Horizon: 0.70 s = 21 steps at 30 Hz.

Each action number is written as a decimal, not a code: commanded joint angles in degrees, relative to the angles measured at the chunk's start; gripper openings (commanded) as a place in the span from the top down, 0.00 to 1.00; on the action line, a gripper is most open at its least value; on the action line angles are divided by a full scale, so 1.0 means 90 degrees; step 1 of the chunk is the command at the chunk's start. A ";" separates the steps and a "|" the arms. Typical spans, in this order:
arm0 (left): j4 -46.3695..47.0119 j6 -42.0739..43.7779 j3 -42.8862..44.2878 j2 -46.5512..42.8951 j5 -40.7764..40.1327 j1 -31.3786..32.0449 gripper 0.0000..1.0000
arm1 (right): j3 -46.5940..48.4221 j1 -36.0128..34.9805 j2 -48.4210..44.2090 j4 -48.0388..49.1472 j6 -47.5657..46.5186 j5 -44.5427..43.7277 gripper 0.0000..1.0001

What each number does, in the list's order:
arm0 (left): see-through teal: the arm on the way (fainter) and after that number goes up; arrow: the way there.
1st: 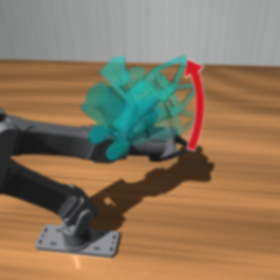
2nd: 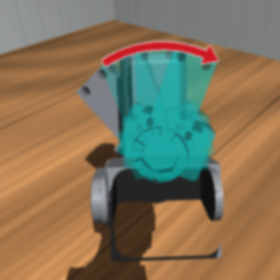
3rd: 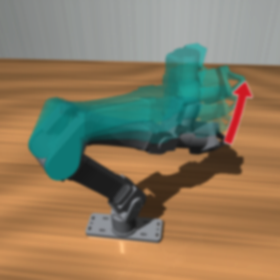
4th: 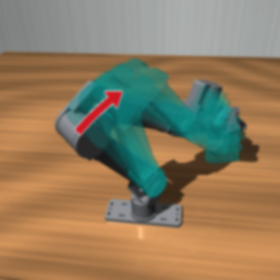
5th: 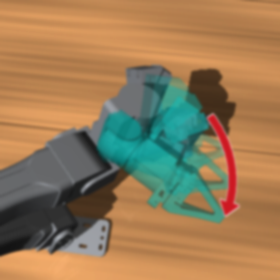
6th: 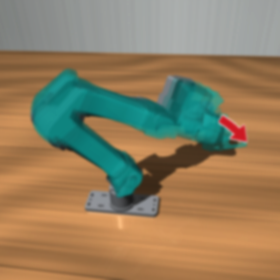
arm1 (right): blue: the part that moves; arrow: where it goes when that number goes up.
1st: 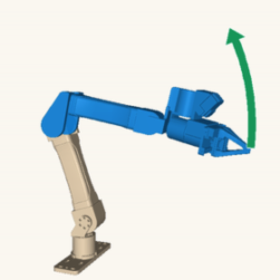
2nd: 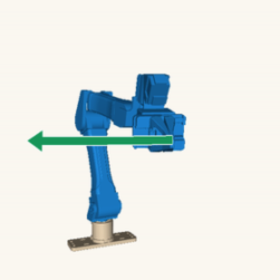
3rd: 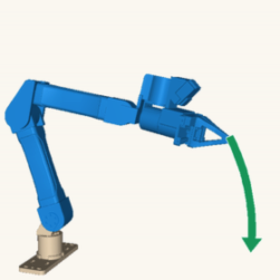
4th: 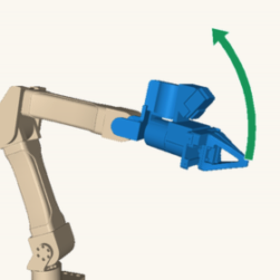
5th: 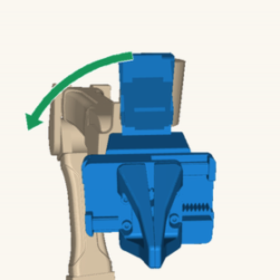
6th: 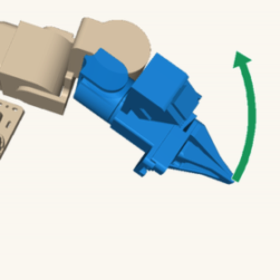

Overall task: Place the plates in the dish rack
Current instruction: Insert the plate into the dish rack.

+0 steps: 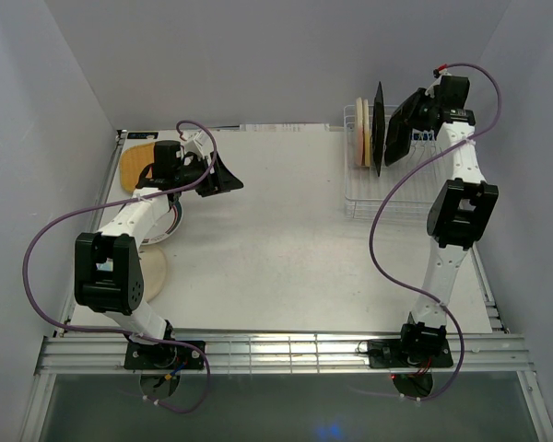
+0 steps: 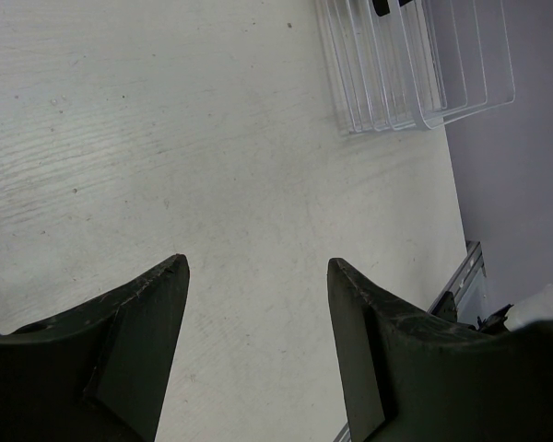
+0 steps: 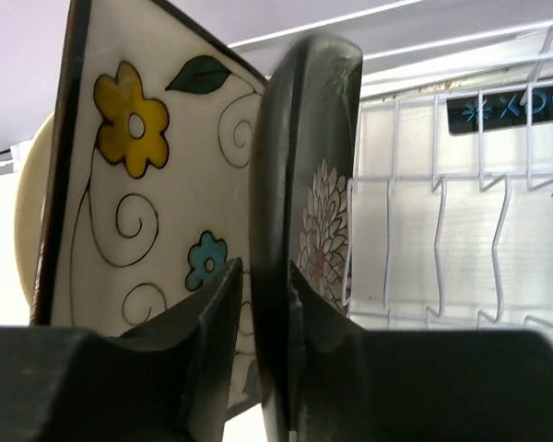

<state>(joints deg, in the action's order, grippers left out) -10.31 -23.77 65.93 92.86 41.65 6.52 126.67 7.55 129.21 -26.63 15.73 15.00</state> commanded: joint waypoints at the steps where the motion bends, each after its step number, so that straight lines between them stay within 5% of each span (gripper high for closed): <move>1: -0.0017 0.0082 -0.0011 -0.0357 0.0148 -0.0002 0.28 | 0.0281 0.0040 -0.0099 0.0879 0.0059 0.0139 0.69; 12: -0.0017 0.0092 -0.0001 -0.0347 0.0167 -0.0002 0.28 | 0.0086 0.0030 -0.0059 0.1172 0.0128 0.0296 0.39; 21: -0.0017 0.0112 -0.0001 -0.0366 0.0177 -0.0002 0.28 | -0.0568 0.0040 -0.0498 0.1426 0.0040 0.0218 0.25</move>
<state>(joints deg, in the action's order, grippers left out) -10.33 -23.75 65.93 92.86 42.02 6.52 123.39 7.55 129.25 -16.56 16.38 16.64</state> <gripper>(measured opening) 0.719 0.737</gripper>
